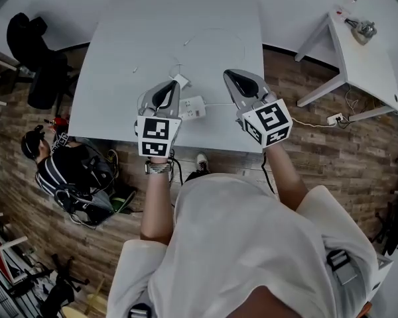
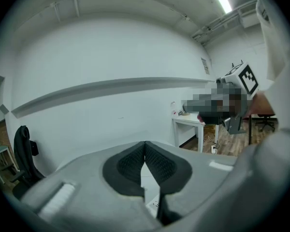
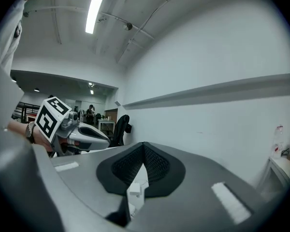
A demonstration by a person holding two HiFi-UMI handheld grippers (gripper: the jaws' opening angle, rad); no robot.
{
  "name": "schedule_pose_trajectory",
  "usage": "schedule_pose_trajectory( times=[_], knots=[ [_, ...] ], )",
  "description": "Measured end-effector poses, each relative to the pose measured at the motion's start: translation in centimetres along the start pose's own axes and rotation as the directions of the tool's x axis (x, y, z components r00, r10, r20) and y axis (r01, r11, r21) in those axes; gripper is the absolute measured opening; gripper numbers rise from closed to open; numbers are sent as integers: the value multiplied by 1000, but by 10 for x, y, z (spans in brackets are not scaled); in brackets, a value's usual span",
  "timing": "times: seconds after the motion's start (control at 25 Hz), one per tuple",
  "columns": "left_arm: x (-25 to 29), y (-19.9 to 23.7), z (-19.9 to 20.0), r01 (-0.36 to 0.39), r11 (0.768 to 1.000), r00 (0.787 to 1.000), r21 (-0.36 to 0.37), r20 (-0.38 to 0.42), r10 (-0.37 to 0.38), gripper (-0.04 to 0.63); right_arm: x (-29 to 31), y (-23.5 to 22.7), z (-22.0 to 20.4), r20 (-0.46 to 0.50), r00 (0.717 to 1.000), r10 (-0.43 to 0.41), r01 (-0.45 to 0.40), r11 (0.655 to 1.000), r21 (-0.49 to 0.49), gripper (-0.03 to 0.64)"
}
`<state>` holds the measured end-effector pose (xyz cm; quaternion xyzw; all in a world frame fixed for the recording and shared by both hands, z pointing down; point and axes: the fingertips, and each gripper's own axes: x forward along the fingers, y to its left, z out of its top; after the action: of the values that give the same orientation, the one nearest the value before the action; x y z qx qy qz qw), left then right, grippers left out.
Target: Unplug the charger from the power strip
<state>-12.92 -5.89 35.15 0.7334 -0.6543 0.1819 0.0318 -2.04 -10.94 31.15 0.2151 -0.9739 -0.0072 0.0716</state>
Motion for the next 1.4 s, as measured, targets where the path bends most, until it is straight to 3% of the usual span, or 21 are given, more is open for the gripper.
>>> schedule_pose_trajectory(
  times=[0.28,0.6,1.4],
  knots=[
    [-22,4,37,-73,997,995,8,72,72,5,-13,3,44,77,997,11,-9,1000,-27,2],
    [-34,8,68,-118,993,985,29,128,114,5,-17,0,65,109,994,13,-7,998,-59,2],
    [-47,19,78,-172,985,974,18,153,167,5,-20,5,86,133,990,39,-28,996,-83,2]
  ],
)
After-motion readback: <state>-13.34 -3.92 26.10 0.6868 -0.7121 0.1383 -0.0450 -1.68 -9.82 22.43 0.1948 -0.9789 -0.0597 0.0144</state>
